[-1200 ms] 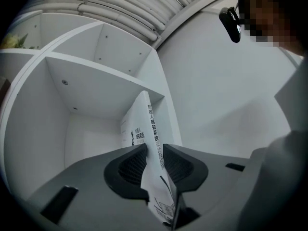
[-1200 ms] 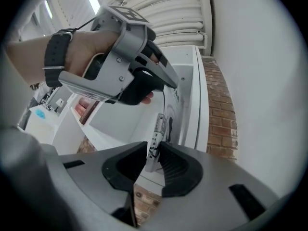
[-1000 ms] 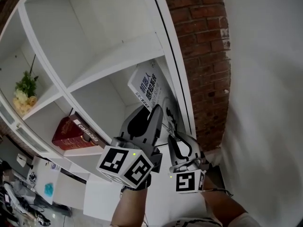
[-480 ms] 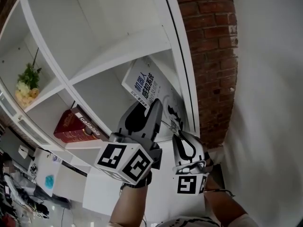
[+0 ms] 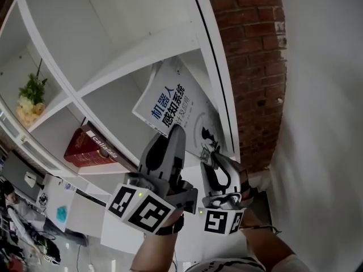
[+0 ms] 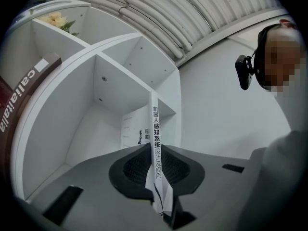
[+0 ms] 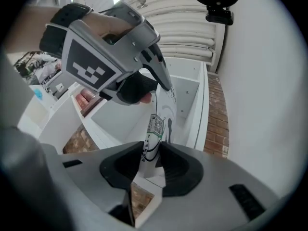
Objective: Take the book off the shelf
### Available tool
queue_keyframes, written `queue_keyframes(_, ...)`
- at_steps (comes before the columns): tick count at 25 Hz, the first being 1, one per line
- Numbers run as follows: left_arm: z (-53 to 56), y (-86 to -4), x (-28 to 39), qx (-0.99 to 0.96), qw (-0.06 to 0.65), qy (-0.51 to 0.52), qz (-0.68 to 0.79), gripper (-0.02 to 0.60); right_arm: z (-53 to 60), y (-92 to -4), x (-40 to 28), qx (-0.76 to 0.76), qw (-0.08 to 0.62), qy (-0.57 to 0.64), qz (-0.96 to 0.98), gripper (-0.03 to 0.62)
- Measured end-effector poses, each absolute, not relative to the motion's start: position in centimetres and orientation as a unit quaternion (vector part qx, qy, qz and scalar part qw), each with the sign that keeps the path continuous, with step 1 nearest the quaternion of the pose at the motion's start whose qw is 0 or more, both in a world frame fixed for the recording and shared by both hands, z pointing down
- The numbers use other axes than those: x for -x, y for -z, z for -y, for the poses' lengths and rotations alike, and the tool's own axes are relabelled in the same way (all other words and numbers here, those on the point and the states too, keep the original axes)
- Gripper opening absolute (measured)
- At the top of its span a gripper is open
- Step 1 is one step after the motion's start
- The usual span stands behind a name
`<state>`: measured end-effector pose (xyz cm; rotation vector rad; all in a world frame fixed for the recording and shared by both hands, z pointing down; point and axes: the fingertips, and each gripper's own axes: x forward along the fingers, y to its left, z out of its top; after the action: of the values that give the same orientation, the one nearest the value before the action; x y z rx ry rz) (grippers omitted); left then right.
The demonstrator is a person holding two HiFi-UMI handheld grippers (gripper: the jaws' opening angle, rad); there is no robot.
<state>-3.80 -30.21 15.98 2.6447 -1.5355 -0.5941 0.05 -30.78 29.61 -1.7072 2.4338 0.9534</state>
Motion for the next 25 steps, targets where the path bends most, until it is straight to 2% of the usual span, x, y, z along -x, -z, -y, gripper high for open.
queue_keyframes(6, 27.7, -16.0, 4.1, -0.853, -0.001, 0.194, 0.485, 0.06, 28.5, -29.5, 0.1, 0.54, 0.033, -0.314, -0.78, 0.081)
queue_keyframes(11, 25.3, -16.0, 4.2, -0.869, -0.005, 0.191, 0.457, 0.063, 26.1, -29.7, 0.5, 0.544, 0.012, -0.328, -0.772, 0.078)
queue_keyframes(16, 22.0, -15.8, 6.9, -0.861, -0.032, 0.193, 0.47, 0.065, 23.5, -30.0, 3.5, 0.526, 0.017, -0.331, -0.783, 0.078)
queue_keyframes(25, 16.2, -16.6, 11.1, -0.87, -0.031, 0.183, 0.456, 0.069, 17.5, -31.0, 7.7, 0.537, -0.007, -0.326, -0.778, 0.078)
